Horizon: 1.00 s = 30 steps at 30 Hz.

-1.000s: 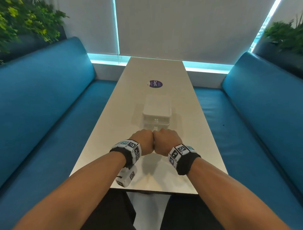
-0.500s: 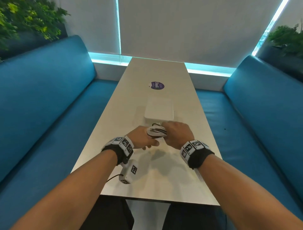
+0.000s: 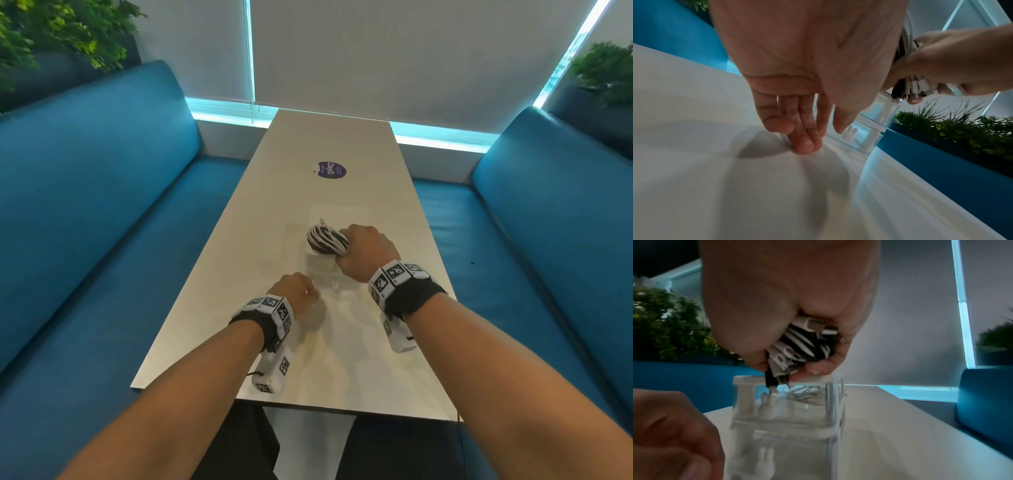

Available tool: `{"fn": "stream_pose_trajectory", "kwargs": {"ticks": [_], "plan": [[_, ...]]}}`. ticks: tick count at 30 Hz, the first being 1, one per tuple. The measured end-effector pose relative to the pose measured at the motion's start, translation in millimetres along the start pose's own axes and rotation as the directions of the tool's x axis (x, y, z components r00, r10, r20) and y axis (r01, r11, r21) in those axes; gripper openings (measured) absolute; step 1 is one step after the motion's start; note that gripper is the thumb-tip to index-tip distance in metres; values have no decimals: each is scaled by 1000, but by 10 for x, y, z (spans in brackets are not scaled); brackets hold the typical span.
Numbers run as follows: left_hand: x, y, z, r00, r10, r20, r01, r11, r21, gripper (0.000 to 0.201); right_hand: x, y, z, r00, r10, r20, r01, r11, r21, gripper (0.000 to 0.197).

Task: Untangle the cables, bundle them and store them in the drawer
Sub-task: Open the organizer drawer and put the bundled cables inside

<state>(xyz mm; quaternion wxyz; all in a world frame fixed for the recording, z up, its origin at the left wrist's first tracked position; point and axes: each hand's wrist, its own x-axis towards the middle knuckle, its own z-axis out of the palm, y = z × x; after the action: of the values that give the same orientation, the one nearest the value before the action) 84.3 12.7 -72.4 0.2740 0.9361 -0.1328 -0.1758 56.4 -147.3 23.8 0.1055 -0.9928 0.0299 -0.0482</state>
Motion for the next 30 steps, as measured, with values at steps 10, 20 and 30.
{"fn": "stream_pose_trajectory", "kwargs": {"ticks": [10, 20, 30], "plan": [[-236, 159, 335, 997, -57, -61, 56, 998, -16, 53, -317, -26, 14, 1000, -15, -4, 15, 999, 38, 9], [-481, 180, 247, 993, -81, 87, 90, 990, -106, 49, -384, -35, 29, 998, -37, -52, 36, 999, -21, 14], [-374, 39, -191, 985, -158, -75, 144, 975, -170, 29, -420, -64, 56, 997, -37, -74, 35, 999, -19, 17]]}}
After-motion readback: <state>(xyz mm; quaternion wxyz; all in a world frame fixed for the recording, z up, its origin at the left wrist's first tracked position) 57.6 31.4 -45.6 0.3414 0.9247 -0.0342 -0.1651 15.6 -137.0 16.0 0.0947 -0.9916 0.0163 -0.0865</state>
